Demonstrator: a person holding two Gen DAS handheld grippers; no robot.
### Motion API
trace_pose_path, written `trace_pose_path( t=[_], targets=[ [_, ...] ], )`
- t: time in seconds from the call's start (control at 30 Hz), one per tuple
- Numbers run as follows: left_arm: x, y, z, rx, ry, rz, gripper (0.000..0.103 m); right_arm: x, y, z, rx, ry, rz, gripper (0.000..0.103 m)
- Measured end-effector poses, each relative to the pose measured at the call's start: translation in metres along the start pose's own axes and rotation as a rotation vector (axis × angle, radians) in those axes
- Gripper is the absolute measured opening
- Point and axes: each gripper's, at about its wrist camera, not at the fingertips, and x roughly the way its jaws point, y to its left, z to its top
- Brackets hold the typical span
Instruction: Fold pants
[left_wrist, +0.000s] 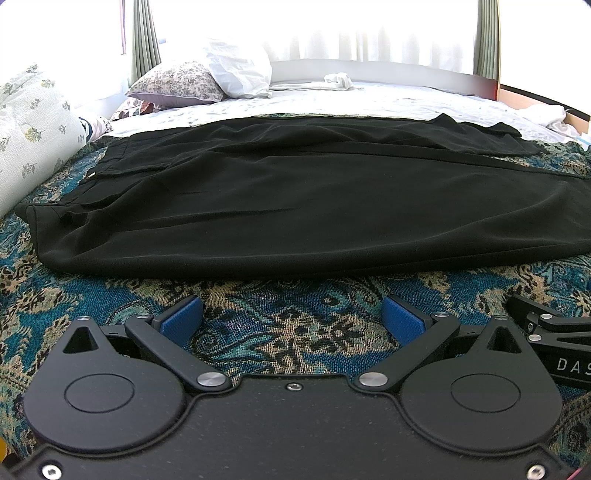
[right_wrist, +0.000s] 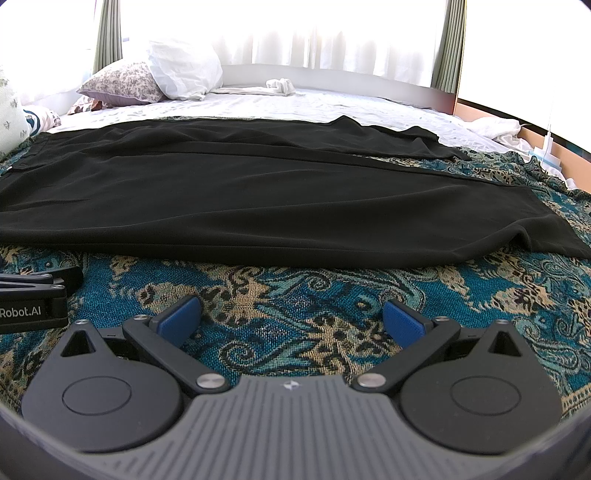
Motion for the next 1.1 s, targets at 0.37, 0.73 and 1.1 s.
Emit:
trace_pose_path(
  t=[0.37,0.73,1.1],
  targets=[
    [-0.006,0.006,0.003,-0.047,0.017,0.020,0.103,-0.004,-0.004,0.002,0.031,0.012,0.010,0.103],
    [-0.016,0.108,0.048,-0.190,-0.045,0.112,0.100,-0.003,-0.127,0.025,0.300,0.012,-0.098,0.103],
    [0.030,0.208,0.068,-0.320,-0.008,0.293,0.090,0.019,-0.290,0.036,0.628,-0.070,-0.305,0.090]
  ],
)
